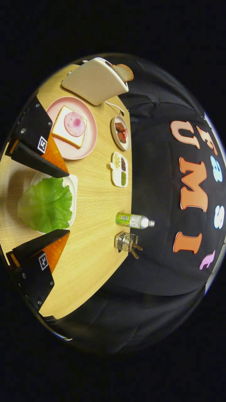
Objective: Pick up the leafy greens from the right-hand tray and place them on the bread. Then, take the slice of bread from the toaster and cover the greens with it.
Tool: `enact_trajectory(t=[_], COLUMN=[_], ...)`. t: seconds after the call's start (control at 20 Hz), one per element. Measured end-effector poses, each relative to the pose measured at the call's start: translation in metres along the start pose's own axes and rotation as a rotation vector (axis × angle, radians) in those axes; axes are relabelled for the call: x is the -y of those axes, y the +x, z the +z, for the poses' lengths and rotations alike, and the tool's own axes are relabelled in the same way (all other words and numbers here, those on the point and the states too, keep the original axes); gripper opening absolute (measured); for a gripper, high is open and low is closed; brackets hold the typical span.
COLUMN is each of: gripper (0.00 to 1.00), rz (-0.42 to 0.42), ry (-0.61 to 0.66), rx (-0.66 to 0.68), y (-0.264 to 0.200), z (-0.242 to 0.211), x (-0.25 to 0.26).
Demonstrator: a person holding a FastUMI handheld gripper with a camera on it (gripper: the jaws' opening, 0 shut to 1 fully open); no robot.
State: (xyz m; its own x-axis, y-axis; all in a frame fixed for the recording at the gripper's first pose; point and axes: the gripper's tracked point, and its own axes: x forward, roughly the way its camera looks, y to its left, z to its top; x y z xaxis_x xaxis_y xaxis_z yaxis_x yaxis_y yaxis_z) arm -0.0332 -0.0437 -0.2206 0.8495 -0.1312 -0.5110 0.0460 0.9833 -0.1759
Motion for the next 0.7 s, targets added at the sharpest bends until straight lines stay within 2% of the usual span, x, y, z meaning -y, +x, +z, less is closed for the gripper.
enact_trajectory(t=[0.7], gripper=[0.99], rz=[0.002], ry=[-0.014], rx=[-0.123], y=[0.021], z=[-0.037], x=[0.004])
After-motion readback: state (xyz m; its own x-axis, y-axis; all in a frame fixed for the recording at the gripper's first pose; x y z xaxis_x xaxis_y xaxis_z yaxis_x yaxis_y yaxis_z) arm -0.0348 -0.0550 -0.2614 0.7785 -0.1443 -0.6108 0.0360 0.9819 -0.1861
